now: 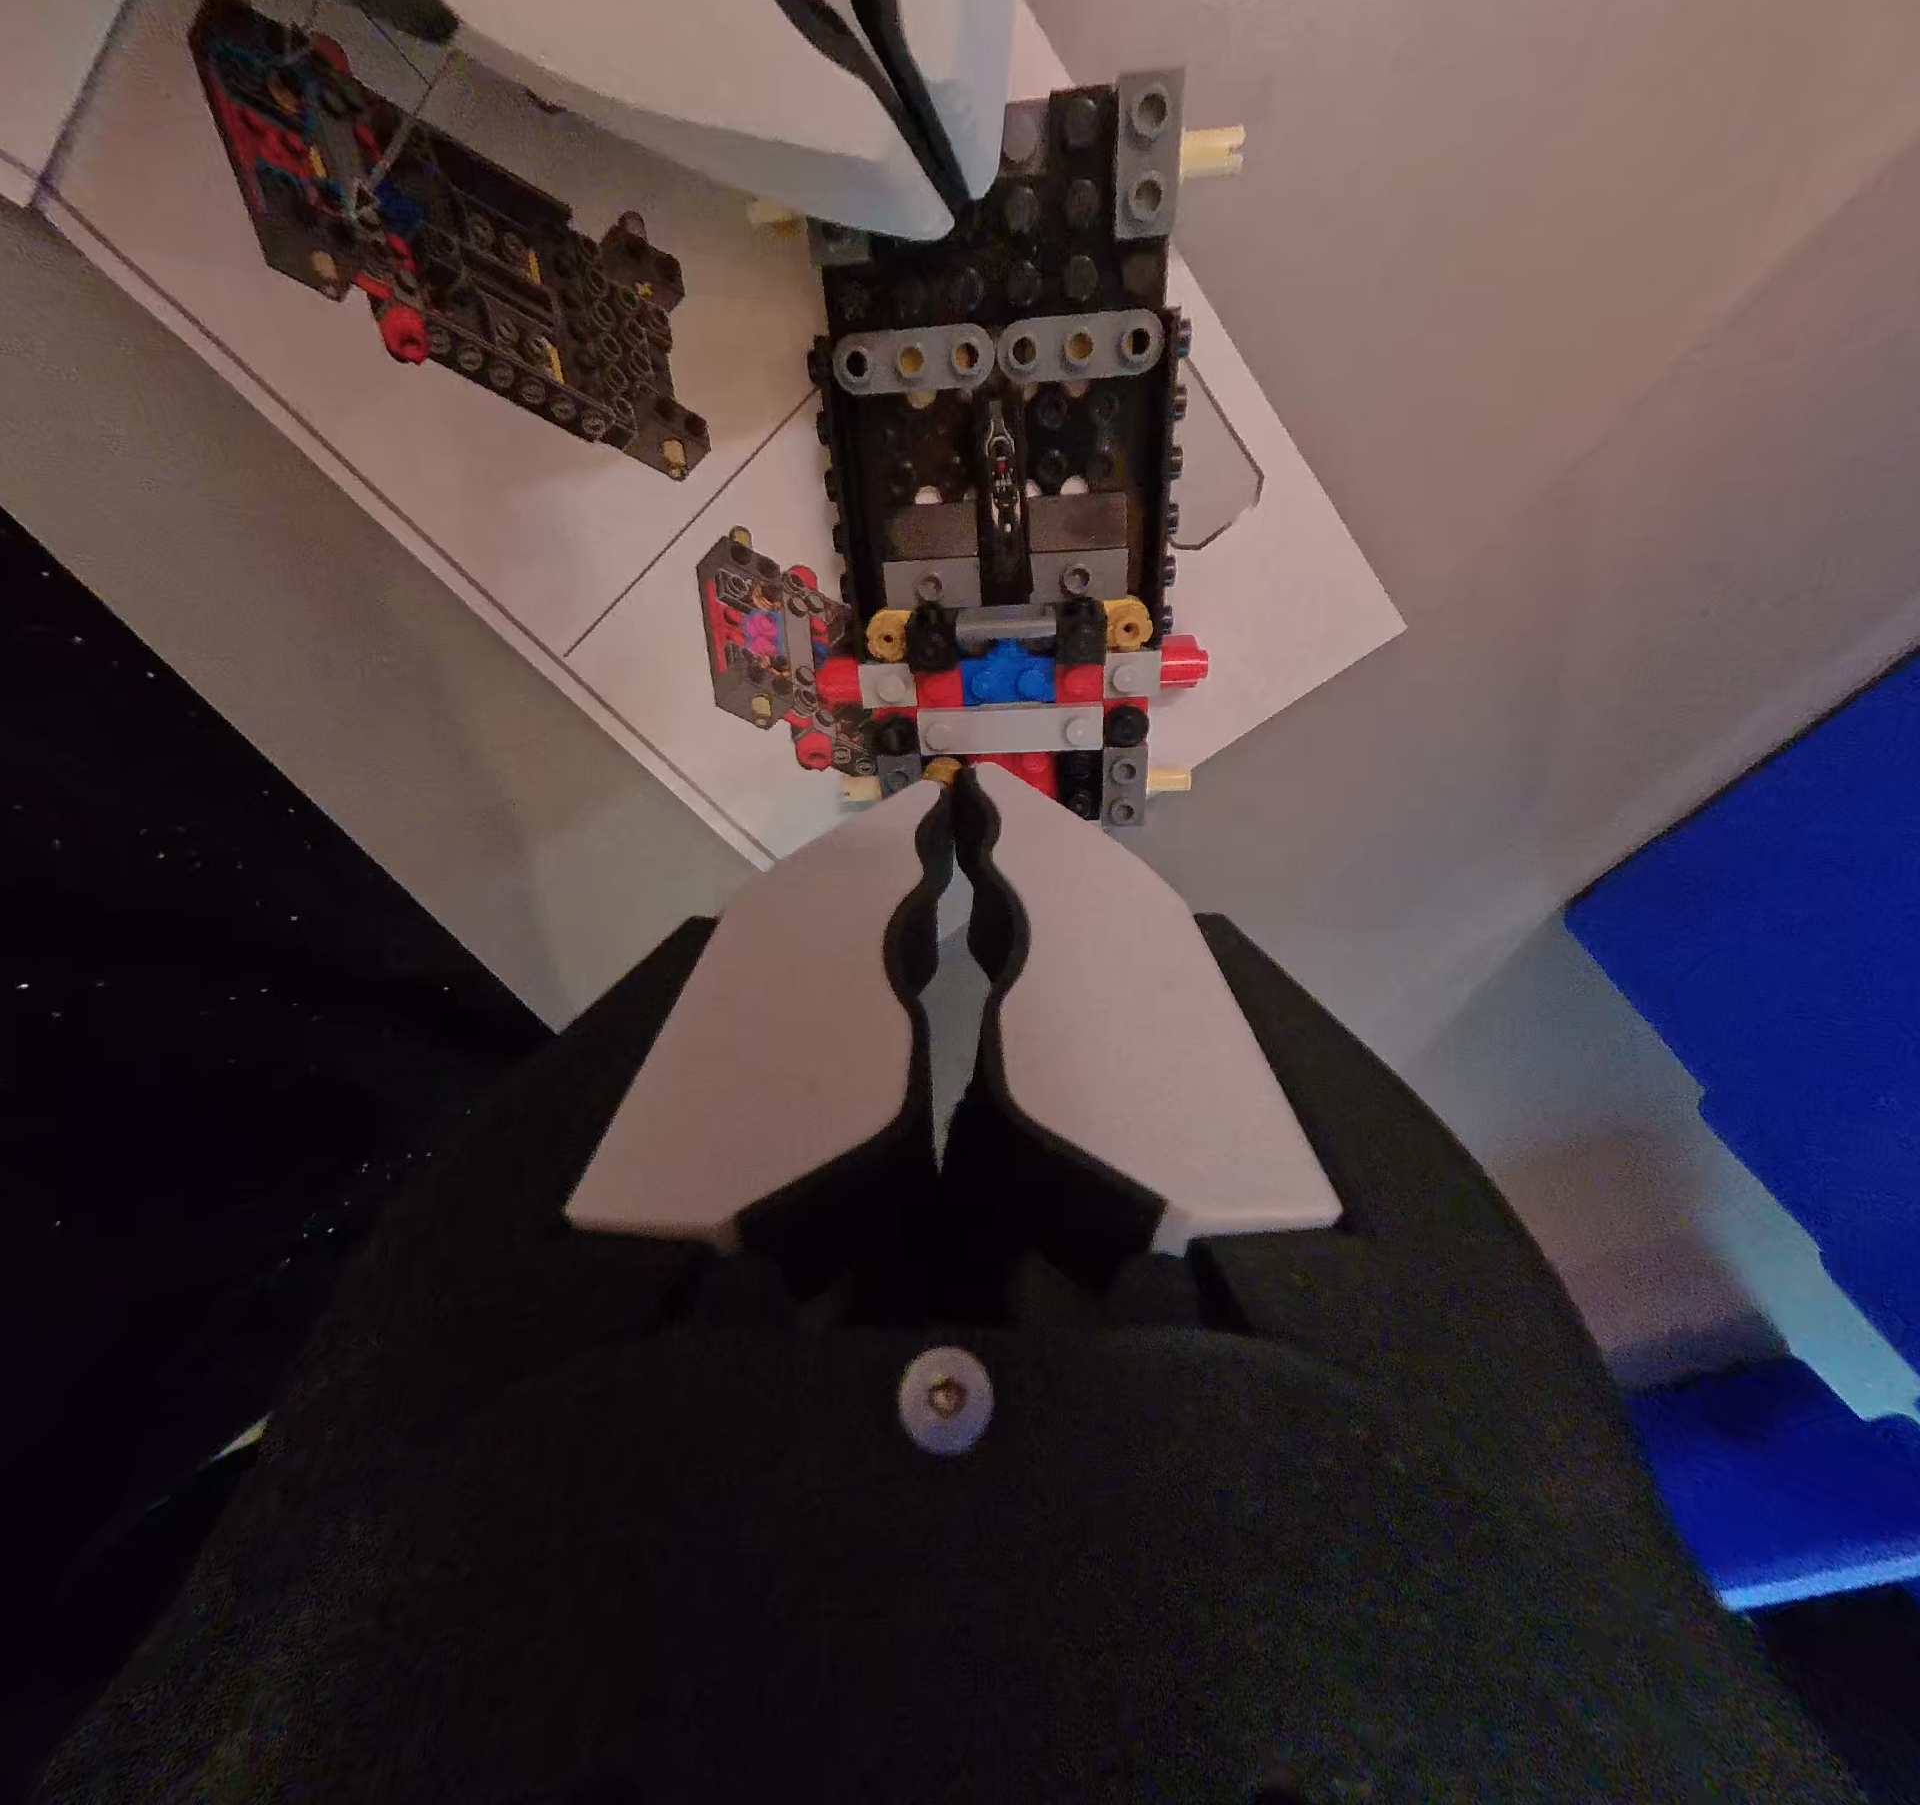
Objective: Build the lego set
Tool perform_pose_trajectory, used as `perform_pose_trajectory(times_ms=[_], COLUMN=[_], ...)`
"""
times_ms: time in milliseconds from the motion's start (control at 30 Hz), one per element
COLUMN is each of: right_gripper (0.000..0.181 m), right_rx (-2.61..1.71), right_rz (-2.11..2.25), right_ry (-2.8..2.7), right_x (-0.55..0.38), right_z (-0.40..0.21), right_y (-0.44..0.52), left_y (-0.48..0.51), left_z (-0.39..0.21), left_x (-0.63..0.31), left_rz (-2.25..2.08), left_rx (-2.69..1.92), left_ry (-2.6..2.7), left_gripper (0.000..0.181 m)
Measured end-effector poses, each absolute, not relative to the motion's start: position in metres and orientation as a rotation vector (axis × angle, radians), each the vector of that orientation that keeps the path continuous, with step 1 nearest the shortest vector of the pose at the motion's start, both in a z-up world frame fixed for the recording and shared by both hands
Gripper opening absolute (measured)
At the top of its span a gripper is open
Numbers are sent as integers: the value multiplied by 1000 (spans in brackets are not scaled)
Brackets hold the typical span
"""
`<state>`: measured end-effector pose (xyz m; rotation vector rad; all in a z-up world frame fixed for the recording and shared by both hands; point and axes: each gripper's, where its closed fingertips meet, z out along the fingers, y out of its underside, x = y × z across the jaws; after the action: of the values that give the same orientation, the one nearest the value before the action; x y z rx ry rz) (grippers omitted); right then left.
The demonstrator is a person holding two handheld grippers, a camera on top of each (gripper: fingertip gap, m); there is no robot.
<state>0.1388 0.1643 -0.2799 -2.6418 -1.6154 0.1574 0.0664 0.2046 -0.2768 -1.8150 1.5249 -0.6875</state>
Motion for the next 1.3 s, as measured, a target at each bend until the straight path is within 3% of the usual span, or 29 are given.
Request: perform_pose_trajectory(times_ms=[733, 900, 1100, 1233, 1300], right_gripper=[0, 0, 0, 26, 25], right_rx=[-2649, -2552, -2185, -2082, -2144], right_rz=[-21, 420, 488, 720, 733], right_ry=[-1766, -1647, -1513, -1484, -1495], right_x=[138, 118, 101, 68, 62], right_z=[-281, -270, -240, -249, -270], right_y=[166, 160, 167, 143, 136], left_y=[205, 217, 262, 275, 276], left_z=[-274, -254, -213, -198, -196], left_x=[66, 62, 33, 16, 14], left_rz=[-733, -766, -695, -676, -686], left_rx=[-1815, -1776, -1707, -1674, -1668], left_ry=[1507, 1371, 981, 845, 834], left_gripper=[2, 6, 7, 7, 7])
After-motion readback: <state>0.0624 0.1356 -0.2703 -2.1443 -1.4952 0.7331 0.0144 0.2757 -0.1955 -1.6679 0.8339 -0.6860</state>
